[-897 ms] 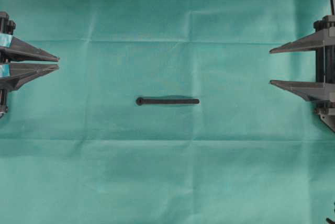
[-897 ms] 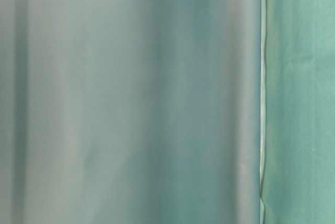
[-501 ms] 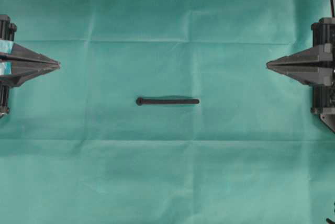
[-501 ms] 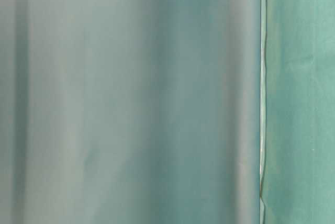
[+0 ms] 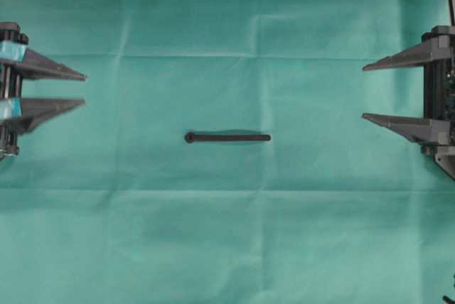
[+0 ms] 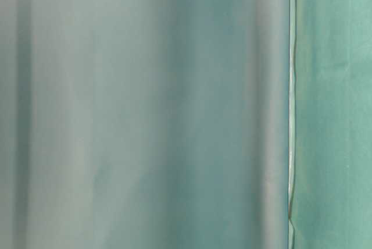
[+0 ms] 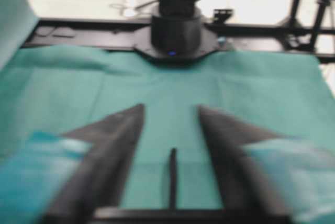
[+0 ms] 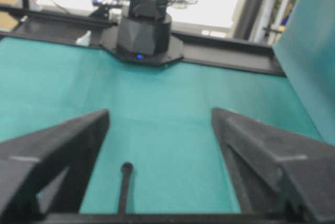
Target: Peel off the Velcro with your right arm.
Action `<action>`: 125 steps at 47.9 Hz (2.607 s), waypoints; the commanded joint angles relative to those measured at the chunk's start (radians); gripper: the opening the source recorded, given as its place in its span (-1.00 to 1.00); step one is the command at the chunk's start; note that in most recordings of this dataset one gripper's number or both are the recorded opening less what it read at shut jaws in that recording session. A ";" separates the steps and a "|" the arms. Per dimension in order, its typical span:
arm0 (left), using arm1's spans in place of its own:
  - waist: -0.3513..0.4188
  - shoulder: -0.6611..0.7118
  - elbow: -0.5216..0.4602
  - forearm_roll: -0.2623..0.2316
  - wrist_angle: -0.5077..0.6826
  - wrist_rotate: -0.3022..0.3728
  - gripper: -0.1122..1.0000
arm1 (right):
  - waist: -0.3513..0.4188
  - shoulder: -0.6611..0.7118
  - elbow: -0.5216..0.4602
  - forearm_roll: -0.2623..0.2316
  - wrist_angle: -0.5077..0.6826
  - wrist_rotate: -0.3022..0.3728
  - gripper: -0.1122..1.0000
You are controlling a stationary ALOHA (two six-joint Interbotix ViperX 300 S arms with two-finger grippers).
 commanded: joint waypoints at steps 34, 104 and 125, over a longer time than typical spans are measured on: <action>0.002 0.408 -0.233 -0.002 -0.152 0.003 0.35 | -0.002 0.008 0.003 -0.002 -0.052 -0.002 0.33; 0.002 0.775 -0.624 -0.002 0.443 0.005 0.34 | -0.002 -0.009 0.041 -0.003 -0.057 0.002 0.33; 0.005 0.887 -0.624 -0.002 0.416 0.003 0.34 | 0.000 -0.006 0.046 -0.003 -0.063 0.002 0.32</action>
